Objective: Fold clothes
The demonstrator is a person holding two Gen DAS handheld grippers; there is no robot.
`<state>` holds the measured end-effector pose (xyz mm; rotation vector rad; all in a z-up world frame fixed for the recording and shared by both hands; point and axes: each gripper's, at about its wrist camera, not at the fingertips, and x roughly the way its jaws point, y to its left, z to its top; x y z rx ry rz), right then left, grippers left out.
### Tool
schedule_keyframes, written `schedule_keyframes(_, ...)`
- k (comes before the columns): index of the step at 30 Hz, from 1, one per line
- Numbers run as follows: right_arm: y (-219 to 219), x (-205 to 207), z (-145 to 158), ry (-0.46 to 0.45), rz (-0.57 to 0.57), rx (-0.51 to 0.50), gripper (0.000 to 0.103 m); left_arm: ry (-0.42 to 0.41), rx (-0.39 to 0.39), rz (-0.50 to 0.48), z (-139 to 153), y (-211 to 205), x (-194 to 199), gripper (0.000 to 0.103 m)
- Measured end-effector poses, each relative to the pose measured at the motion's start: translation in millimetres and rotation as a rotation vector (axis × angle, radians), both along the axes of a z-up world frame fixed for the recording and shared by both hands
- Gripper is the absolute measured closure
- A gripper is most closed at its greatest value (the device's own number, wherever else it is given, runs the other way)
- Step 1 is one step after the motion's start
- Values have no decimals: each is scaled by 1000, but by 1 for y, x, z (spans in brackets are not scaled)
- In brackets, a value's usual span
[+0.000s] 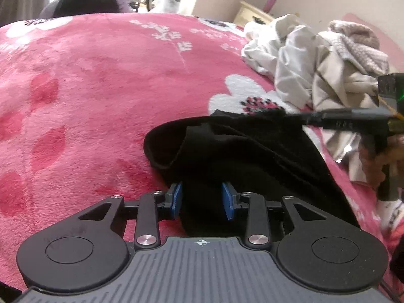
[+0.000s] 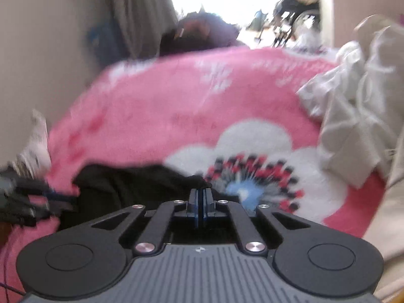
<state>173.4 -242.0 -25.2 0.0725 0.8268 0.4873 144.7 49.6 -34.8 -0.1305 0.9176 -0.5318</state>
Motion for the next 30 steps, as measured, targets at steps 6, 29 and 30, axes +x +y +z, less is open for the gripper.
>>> schedule_keyframes(6,-8,6,-20,39,-93,-28,99,24,11,13,-6,5,1,70)
schedule_keyframes(29,189,-11,-4,-158,637,-426,88,32,-59,186,-3,52,32,66)
schedule_keyframes(30,187,-6,-4,-151,605,-398,99,40,-54,168,-4,49,32,66)
